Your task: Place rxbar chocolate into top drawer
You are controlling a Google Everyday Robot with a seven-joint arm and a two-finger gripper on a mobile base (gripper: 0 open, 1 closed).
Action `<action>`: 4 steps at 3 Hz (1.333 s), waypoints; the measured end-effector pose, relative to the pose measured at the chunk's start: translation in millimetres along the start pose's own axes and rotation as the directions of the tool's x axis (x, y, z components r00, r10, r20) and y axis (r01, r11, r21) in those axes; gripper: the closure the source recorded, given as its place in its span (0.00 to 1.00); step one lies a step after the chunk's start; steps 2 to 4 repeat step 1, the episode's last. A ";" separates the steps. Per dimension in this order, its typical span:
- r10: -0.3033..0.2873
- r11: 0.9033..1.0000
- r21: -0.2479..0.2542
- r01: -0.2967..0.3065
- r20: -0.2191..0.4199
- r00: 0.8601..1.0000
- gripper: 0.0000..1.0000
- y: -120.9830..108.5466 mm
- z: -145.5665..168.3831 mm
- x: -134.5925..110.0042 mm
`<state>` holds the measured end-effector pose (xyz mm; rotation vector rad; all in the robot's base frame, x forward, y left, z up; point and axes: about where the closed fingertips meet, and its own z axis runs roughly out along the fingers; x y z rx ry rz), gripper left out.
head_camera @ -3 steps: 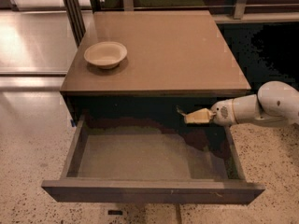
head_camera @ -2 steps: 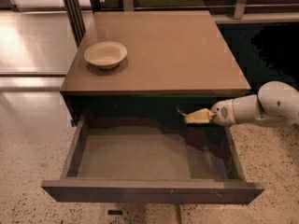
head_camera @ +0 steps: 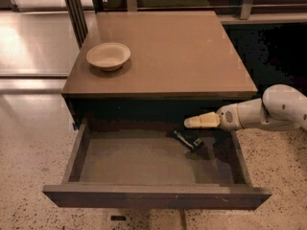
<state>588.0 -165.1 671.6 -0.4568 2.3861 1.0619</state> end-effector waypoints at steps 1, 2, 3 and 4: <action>0.000 1.000 0.000 0.000 0.000 1.000 0.00 0.0 0.0 0.0; 0.000 1.000 0.000 0.000 0.000 1.000 0.00 0.0 0.0 0.0; 0.000 1.000 0.000 0.000 0.000 1.000 0.00 0.0 0.0 0.0; 0.000 1.000 0.000 0.000 0.000 1.000 0.00 0.0 0.0 0.0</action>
Offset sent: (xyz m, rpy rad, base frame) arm 0.0000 0.0000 0.0000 0.0000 0.0000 0.0000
